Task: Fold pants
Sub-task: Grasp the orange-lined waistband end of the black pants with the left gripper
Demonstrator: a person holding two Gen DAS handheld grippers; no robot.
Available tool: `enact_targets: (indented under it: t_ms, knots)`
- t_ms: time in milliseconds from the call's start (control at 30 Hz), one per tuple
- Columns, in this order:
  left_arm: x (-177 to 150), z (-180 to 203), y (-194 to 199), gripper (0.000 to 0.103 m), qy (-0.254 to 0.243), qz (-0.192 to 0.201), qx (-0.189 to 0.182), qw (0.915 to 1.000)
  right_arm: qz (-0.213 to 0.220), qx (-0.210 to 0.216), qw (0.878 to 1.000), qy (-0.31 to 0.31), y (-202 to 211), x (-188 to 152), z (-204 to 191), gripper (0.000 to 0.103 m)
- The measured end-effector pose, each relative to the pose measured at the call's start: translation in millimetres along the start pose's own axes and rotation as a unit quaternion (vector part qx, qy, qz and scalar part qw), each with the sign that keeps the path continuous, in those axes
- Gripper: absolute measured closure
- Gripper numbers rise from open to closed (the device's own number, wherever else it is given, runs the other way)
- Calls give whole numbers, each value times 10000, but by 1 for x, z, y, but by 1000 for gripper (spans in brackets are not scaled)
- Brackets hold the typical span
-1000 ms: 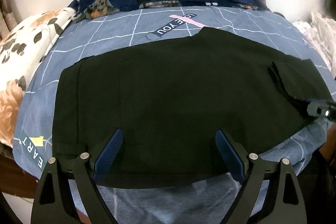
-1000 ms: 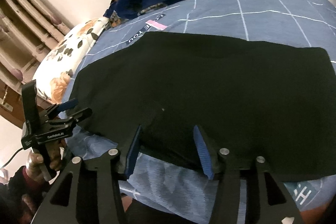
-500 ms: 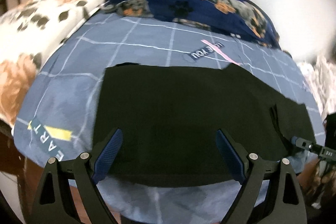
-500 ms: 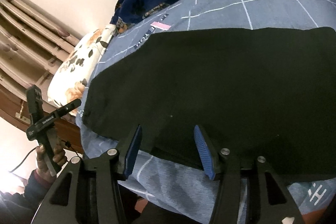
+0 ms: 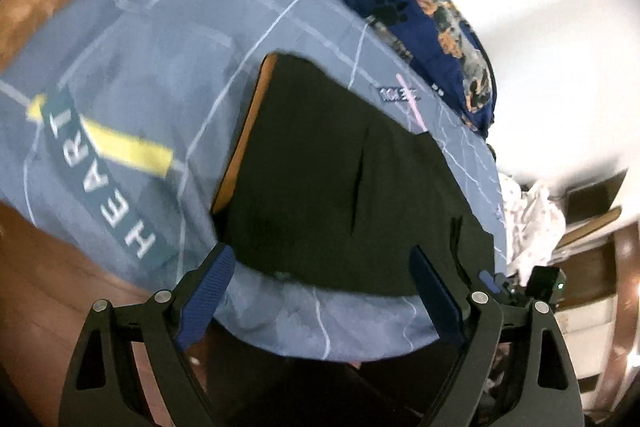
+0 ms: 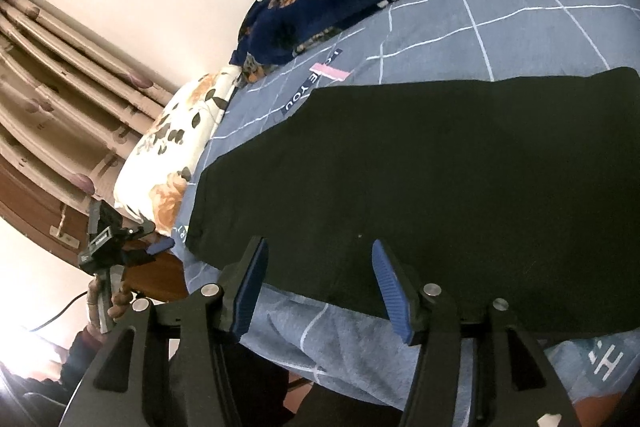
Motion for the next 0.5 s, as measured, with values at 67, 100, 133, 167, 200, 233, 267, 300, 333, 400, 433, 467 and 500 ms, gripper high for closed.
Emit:
enact_targets:
  t_ms: [67,100,133,167,200,233,267,300,333,400,433,467,500]
  knots:
    - [-5,-5,-6,15,187,-74,-162,9997,-23,-12,10000,8,-1,-1,-1,50]
    - [-9,-8,-10,15,295,-124,-243,9992,-31,-25,10000,10,-2,-1,-1,49]
    - [-10,-9,-14,15,339,-167,-300,9988,-39,-26,10000,3,-3,-2,-1,49]
    - [-11,-9,-20,15,390,-233,-407,9981,-45,-26,10000,-9,-2,-2,0,48]
    - [-12,-8,-24,15,422,-272,-550,9972,-49,-28,10000,-32,-3,-2,1,48]
    - [-11,-5,-28,15,403,-270,-628,9968,-51,-29,10000,-53,-2,-2,2,48]
    - [-10,-3,-31,15,344,-291,-622,9970,-54,-34,9999,-81,-3,-1,3,48]
    - [-8,-3,-35,15,288,-323,-533,9976,-61,-36,9999,-100,-4,0,4,48]
    - [-6,-3,-38,15,278,-309,-512,9978,-63,-32,9999,-127,-3,0,5,48]
    - [-1,-5,-43,15,316,-260,-616,9973,-79,-16,9998,-181,-3,-1,6,48]
    - [1,-7,-47,15,336,-247,-604,9973,-83,-18,9998,-187,-3,-1,7,47]
    - [2,-10,-49,15,368,-204,-607,9973,-86,-25,9998,-184,-3,-1,7,47]
    - [5,-14,-48,15,464,-42,-700,9965,-93,-33,9998,-185,-4,-1,7,46]
Point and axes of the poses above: each gripper's, at about its wrist camera, not at the fingertips, and y roughly against the way its jaws point, z to its right, x to its top, the point moved 6 cm from there along -y, roughly the way its jaws point, and after that the axes turned 13 degrees about -y, right-handed, at the moved point
